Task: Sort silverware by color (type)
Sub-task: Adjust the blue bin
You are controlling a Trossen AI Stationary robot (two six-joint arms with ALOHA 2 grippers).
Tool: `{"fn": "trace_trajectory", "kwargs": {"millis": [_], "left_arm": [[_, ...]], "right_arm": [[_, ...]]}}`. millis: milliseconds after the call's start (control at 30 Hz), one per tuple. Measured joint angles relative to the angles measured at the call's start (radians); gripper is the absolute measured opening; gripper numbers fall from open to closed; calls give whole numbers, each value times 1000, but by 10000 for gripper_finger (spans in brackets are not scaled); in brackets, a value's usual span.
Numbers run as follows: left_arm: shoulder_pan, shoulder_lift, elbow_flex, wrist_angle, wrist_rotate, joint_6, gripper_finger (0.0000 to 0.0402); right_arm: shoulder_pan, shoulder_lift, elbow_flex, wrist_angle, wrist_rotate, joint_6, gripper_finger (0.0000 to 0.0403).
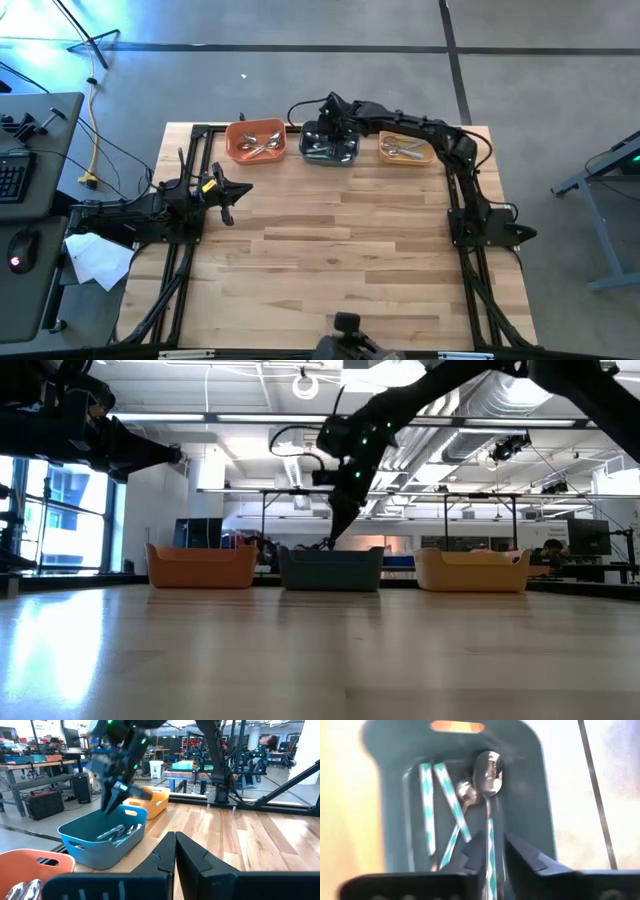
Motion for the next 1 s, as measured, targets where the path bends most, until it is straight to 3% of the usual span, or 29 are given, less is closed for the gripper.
{"fn": "trace_trajectory", "kwargs": {"millis": [133, 333, 600, 767, 1000], "left_arm": [[0, 0, 0, 0, 0, 0, 3], [0, 0, 0, 0, 0, 0, 3], [0, 0, 0, 0, 0, 0, 3], [0, 0, 0, 0, 0, 0, 3], [0, 0, 0, 0, 0, 0, 3]], "right_arm": [[21, -62, 1, -155, -19, 14, 7], [56, -89, 1, -355, -29, 101, 4], [82, -89, -2, -384, -109, 118, 1], [90, -106, -174, -319, -105, 141, 0], [95, -239, -505, 60, -62, 185, 0]]}}
